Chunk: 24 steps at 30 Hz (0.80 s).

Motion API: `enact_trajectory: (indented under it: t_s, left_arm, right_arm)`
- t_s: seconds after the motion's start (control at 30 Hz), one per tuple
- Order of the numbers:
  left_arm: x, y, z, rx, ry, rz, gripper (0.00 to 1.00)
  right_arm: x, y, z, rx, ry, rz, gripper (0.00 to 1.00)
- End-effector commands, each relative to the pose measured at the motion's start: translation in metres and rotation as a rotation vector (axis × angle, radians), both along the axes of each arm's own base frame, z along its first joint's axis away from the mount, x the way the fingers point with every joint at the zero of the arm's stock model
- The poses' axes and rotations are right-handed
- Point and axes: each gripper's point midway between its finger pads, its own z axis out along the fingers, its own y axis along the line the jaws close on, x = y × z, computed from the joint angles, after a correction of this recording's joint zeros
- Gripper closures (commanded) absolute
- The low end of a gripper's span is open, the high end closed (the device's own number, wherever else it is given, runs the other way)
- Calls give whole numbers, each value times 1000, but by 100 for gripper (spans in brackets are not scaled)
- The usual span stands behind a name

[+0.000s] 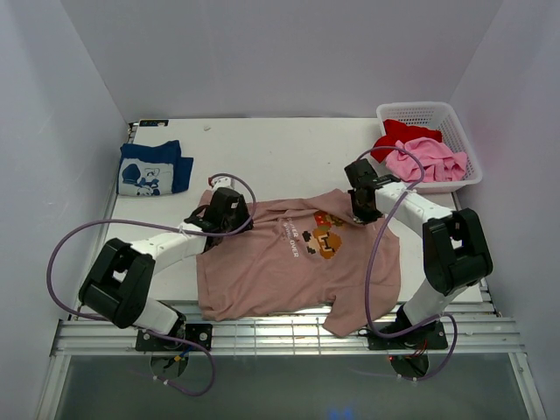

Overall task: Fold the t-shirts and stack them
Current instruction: Flatten the tshirt out

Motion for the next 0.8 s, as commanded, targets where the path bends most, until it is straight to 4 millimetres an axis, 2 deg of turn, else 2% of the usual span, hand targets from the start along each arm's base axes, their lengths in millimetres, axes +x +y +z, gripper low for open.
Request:
enact_trajectory:
  t_s: [0.0,0.03,0.07,0.13,0.23,0.33,0.47,0.63,0.77]
  left_arm:
    - [14,-10,43,-31,-106,-33,43]
    - [17,-9,48,-28,-116,-28,43]
    - [19,-8,52,-23,-127,-19,43]
    - [27,0,62,13,-159,14,41]
    - [36,13,65,91,-175,62,39]
    - [50,33,61,175,-188,135,38]
    - [61,63,31,230,-112,213,38]
    - [70,90,10,283,-72,264,37]
    - [80,112,2,325,-43,318,37]
  right_arm:
    - [-7,-10,0,-54,17,-37,91]
    - [-6,-10,1,-55,9,-37,82]
    - [-3,-6,7,-47,-17,-20,77]
    - [10,3,19,2,-87,1,68]
    - [28,22,34,82,-167,60,59]
    - [39,38,34,143,-187,112,58]
    - [50,51,27,182,-197,139,58]
    - [59,55,9,174,-181,154,58]
    - [62,56,-2,162,-154,153,59]
